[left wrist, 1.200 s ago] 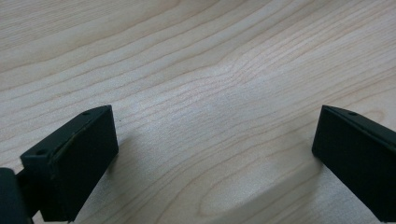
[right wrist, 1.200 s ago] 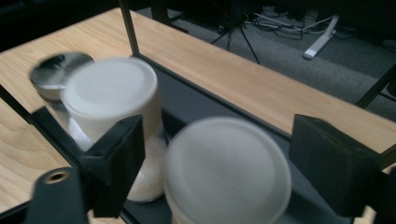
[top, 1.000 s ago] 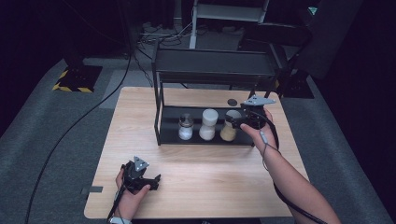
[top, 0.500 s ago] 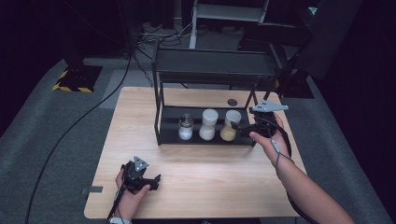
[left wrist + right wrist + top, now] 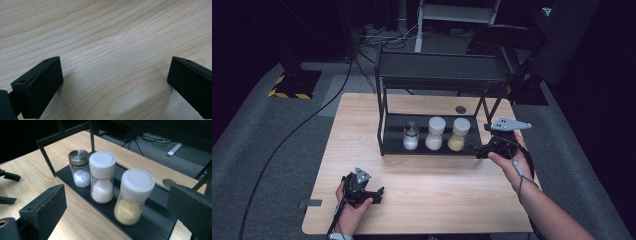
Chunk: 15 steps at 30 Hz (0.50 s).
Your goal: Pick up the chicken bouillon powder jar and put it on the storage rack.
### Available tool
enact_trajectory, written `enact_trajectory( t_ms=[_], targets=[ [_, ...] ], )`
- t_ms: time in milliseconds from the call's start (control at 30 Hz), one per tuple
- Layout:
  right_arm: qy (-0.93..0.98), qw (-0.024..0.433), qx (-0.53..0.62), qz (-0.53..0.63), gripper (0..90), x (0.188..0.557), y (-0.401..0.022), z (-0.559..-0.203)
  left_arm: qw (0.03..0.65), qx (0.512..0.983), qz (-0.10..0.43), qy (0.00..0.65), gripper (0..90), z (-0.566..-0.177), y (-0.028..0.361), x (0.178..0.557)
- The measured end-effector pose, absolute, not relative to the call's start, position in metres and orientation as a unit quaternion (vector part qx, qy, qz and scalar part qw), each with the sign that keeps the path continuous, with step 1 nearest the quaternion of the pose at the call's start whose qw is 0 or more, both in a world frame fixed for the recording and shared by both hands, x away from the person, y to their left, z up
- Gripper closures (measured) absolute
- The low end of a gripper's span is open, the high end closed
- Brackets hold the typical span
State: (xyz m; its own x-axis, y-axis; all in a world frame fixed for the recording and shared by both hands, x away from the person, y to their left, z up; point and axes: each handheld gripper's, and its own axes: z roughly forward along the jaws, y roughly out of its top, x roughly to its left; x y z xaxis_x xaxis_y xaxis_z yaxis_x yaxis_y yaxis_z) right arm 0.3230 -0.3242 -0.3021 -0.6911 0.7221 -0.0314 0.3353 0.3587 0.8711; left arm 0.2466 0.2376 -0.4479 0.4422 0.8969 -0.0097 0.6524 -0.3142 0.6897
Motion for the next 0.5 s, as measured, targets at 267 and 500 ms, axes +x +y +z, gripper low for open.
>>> enact_trajectory(
  t_ms=[267,500],
  targets=[
    [0.799,0.203,0.337,0.455,2.4,0.318,-0.33,-0.308,0.319,0.786,0.192,0.493,0.3,-0.448,0.237,0.246],
    [0.802,0.189,0.341,0.453,2.3,0.318,-0.336,-0.322,0.318,0.787,0.193,0.493,0.3,-0.448,0.237,0.246]
  ],
)
